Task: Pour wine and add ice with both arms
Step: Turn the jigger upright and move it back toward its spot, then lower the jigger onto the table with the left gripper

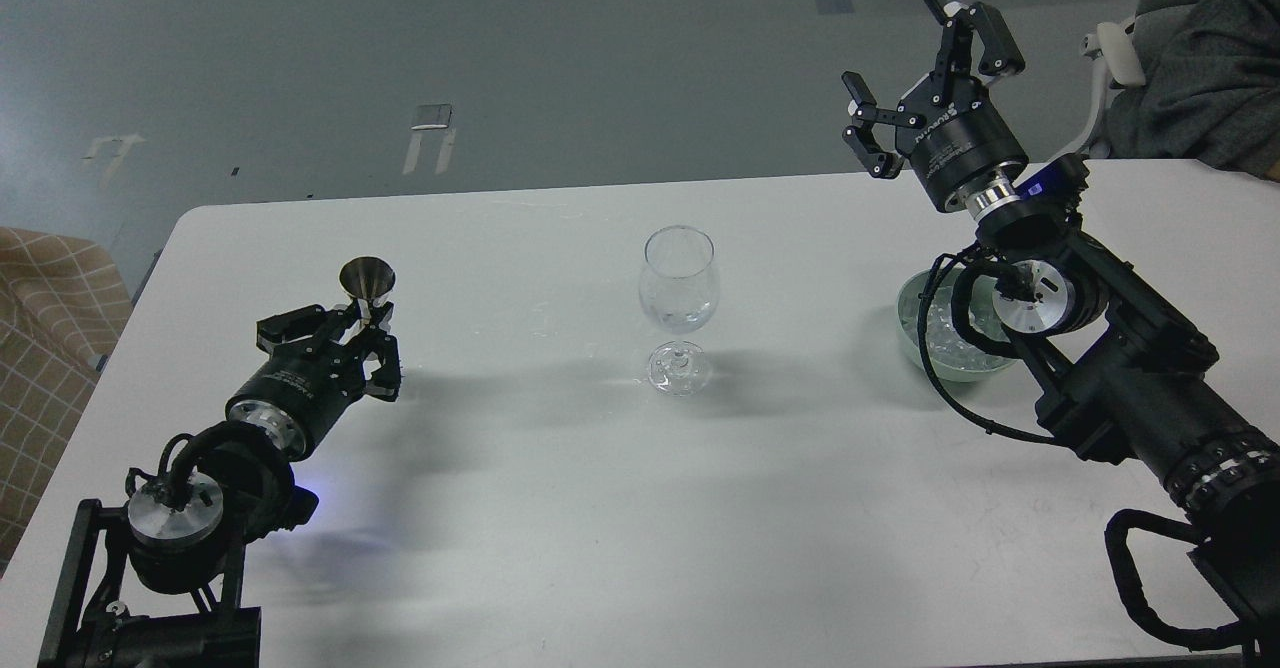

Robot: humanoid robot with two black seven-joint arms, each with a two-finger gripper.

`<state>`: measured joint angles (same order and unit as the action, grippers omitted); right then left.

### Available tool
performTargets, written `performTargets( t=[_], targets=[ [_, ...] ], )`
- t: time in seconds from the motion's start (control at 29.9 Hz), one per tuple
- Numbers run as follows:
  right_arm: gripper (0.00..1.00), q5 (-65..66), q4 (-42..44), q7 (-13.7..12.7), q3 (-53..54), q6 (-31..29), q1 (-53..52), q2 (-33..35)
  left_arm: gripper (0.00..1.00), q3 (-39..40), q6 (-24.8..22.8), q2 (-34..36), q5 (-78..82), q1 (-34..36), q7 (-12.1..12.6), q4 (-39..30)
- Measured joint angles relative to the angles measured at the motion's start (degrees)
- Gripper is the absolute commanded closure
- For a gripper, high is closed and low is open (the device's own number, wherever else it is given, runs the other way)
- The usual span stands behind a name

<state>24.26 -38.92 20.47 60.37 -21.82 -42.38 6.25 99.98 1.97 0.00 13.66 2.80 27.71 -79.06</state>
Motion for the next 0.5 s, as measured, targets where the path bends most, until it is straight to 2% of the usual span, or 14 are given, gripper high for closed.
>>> performTargets(
  t=[0.17, 0.5],
  targets=[
    [0.00, 0.22, 0.17, -0.06, -0.01, 0.05, 0.02, -0.06, 1.00, 0.41, -2.82, 0.00, 0.00, 0.46, -0.81, 3.57],
    [0.00, 0.74, 0.24, -0.07, -0.08, 0.71, 0.09, -0.46, 1.00, 0.38, -3.88, 0.00, 0.09, 0.83, -1.26, 7.13]
  ],
)
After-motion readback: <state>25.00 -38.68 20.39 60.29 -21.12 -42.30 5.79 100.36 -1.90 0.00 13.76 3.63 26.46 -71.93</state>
